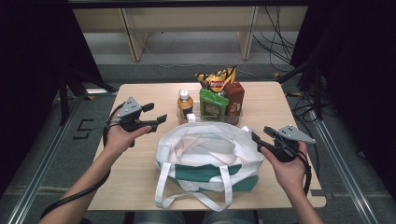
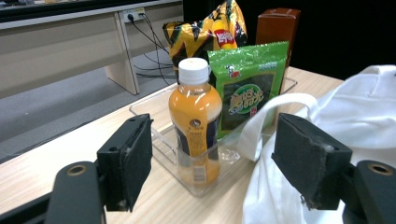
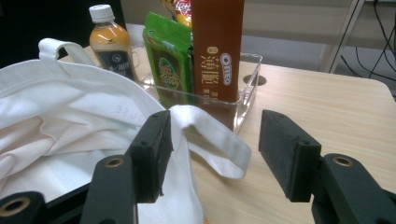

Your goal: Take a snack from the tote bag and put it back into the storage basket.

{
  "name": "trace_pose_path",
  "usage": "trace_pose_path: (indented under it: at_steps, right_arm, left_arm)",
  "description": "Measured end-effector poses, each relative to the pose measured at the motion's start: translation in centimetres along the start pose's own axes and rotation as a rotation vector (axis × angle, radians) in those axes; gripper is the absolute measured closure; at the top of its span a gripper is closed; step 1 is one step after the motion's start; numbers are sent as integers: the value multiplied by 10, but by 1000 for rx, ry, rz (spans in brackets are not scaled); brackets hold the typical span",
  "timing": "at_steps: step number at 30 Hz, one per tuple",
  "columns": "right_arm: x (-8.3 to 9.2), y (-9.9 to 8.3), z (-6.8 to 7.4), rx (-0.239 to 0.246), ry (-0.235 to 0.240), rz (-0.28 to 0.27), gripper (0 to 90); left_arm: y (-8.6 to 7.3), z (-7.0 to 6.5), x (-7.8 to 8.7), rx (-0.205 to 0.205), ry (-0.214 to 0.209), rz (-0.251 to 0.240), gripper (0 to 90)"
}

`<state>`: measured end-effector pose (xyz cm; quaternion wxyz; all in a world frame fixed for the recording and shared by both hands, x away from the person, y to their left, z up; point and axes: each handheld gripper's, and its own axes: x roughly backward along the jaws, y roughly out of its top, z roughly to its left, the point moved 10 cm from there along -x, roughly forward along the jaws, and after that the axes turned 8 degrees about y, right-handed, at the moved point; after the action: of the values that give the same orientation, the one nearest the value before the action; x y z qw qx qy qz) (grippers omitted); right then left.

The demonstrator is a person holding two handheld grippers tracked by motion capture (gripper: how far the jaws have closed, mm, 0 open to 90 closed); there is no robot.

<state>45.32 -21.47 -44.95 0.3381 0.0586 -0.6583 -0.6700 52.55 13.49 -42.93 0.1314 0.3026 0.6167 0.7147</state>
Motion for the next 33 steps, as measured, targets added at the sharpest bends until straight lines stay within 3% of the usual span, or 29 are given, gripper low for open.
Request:
trace_pose_path:
  at_steps: [7,8,13,14,18,20,23,24,26,29,30,32,33]
  right_arm:
    - [0,1,-2,23,1,-10,447]
    - [1,-1,0,-12,0,8,447]
    - [0,3,-4,49,0,-18,446]
    - [0,2,-3,25,0,-17,447]
    - [-1,3,-4,34,-2,-22,447]
    - [1,1,-1,9,-7,-12,447]
    - [0,2,-3,44,2,-6,447]
    - [0,1,-1,14,-5,-4,446]
    - [0,0,0,3,-10,-5,447]
    - [0,0,0,0,-11,-4,446]
    - [-2,2,-2,31,-2,-17,446]
    - [-1,1,2,1,2,-10,446]
    - [-1,1,0,13,2,-11,446]
  left_arm:
    - [-12,-1,15,6,0,8,277]
    - [-15,-2,18,3,0,10,276]
    - [-27,-2,32,8,10,16,275]
    - [-28,-1,34,10,9,13,275]
    - [-39,0,44,29,21,18,275]
    - [-45,-1,49,26,29,28,275]
    - [-55,-1,55,32,30,36,273]
    - [-58,-1,56,29,31,40,274]
    - [-64,-1,59,32,37,44,273]
    - [-69,-2,63,33,44,56,273]
    - [-70,-3,64,37,42,50,273]
    - [-72,-4,66,40,43,52,273]
    - [-73,-4,67,41,42,47,273]
